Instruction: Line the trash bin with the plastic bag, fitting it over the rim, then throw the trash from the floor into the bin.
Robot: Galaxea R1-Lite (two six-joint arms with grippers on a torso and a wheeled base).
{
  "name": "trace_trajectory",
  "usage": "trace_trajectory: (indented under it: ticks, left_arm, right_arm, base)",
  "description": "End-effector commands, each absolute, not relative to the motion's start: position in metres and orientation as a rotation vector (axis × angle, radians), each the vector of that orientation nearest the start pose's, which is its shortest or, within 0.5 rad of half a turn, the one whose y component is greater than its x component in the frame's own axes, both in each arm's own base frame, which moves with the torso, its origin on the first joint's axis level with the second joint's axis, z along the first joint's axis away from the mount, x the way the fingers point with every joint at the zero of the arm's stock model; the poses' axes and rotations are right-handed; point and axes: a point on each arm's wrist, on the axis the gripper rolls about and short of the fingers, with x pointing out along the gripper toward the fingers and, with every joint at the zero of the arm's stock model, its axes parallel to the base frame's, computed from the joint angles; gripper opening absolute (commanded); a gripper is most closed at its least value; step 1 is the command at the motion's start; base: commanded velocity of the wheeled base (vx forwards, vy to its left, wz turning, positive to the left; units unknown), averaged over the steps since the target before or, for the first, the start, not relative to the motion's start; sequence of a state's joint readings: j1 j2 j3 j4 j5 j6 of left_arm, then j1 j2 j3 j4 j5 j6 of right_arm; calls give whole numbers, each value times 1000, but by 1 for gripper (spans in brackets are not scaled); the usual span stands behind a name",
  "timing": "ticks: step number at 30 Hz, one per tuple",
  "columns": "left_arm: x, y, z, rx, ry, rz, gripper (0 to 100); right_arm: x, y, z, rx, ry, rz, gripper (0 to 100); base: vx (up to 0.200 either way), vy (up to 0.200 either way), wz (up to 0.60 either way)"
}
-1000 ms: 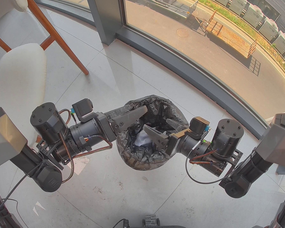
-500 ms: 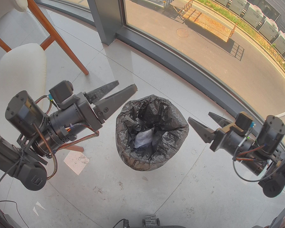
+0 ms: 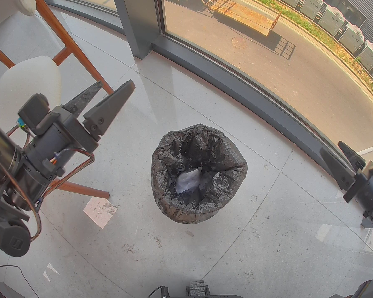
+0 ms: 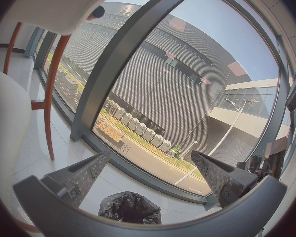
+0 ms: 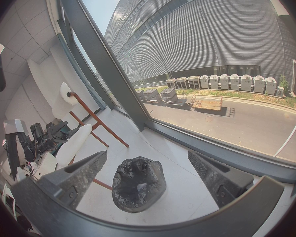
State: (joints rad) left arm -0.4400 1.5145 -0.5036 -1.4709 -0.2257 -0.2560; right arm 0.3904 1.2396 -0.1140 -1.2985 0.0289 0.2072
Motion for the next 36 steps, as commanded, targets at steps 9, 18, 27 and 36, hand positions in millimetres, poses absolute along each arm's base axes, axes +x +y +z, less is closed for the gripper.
trace_trajectory:
  ticks: [9,18,27,36]
  left_arm:
    - [98,-37,229,-253,-502,-533,100]
    - [54,-12,208,-212,-536,-366,100]
    - [-5,-3,159,-199,-427,-300,100]
    - [-34,-4,119,-169,-276,-231,100]
  right_arm:
    - [29,8,172,188,-228,293,100]
    - [-11,-1,163,183,-198,243,100]
    - [-32,-3,143,171,-197,188,100]
    - [-25,-1,121,141,-92,120,100]
  base:
    - [0,0,0]
    - [0,0,0]
    - [0,0,0]
    - [0,0,0]
